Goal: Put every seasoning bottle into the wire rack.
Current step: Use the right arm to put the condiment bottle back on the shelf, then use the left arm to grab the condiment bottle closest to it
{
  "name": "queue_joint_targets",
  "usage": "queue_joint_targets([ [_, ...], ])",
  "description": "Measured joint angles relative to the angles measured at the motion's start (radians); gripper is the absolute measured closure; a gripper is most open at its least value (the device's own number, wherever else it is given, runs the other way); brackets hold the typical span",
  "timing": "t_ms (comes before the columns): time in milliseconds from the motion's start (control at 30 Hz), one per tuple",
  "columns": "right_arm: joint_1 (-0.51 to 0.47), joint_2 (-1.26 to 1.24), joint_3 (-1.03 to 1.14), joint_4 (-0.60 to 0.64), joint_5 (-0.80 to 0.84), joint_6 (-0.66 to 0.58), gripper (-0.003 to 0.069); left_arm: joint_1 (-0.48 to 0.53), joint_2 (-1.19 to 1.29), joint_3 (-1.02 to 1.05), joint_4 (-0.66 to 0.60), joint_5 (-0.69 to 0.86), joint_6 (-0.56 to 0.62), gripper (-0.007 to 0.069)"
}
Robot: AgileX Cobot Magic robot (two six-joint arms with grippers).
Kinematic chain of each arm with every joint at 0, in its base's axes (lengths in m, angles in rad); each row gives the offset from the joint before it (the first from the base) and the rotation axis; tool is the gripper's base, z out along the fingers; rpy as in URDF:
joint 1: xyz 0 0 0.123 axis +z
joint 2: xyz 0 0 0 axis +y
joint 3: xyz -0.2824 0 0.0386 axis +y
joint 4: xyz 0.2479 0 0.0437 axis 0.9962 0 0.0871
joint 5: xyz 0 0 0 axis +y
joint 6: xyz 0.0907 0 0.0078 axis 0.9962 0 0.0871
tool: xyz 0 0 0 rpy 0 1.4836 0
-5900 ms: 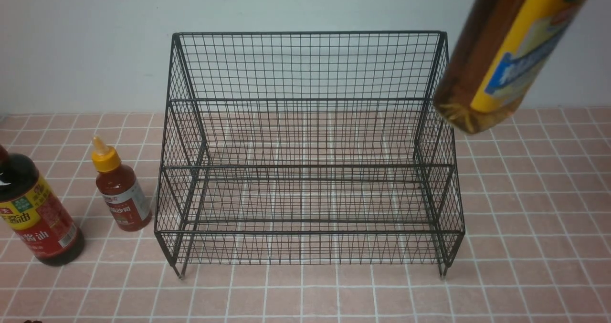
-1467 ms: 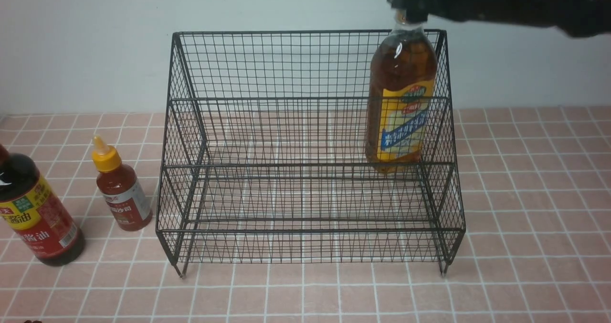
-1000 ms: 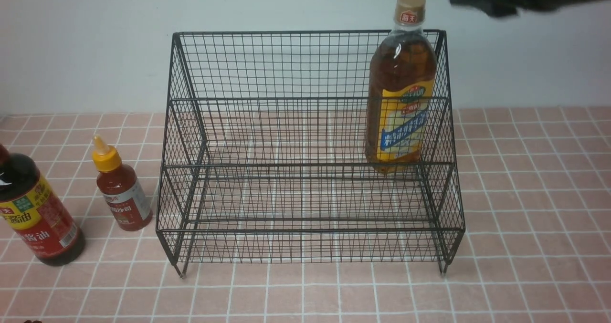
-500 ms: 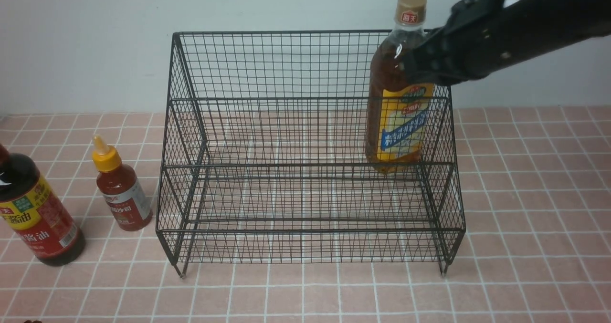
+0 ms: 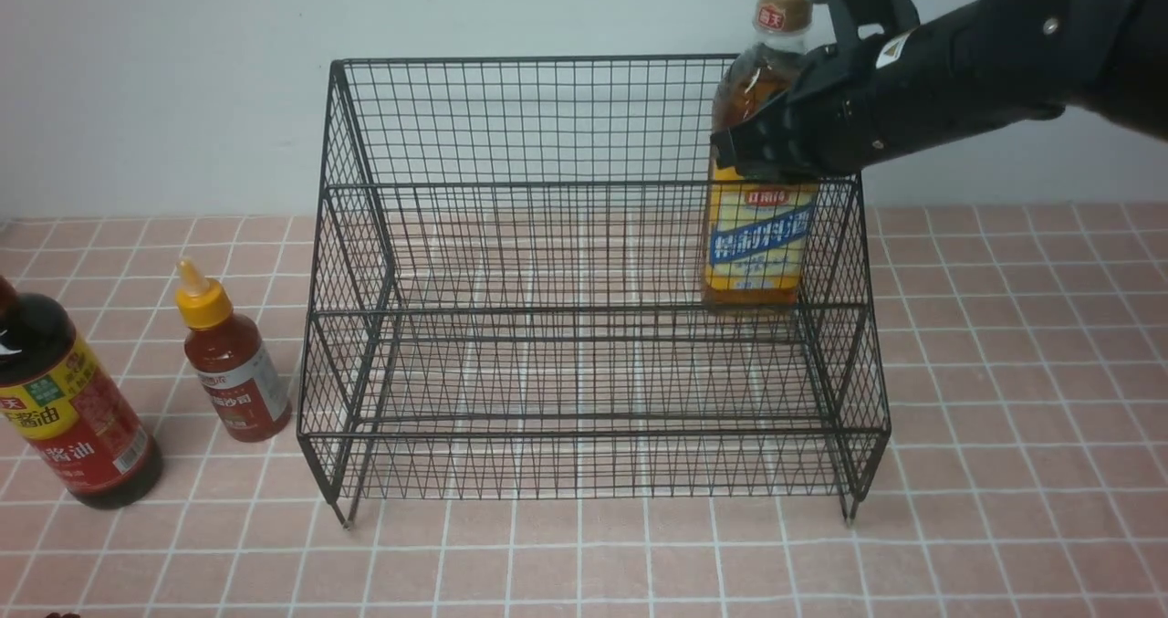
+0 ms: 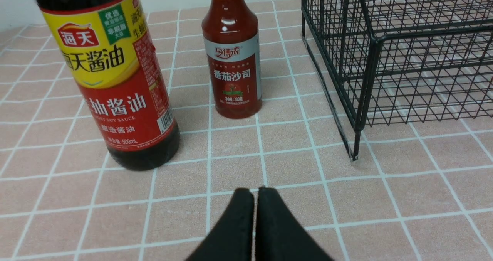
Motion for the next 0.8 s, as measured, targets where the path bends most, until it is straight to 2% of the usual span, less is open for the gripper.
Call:
queue_joint_targets([
  [367,0.0,-0.066,0.001,0.009,0.027,-0.011,0.0671,0.0,0.0,0.0,0.0,0.0,0.0,0.0631],
  [667,0.0,-0.338,0.001,-0.059,0.133,-0.009,0.0672,0.0,0.0,0.0,0.0,0.0,0.0,0.0631],
  [800,-0.009,-0.493,0.001,-0.089,0.148,0.056,0.0672,0.0,0.0,0.0,0.0,0.0,0.0,0.0631],
])
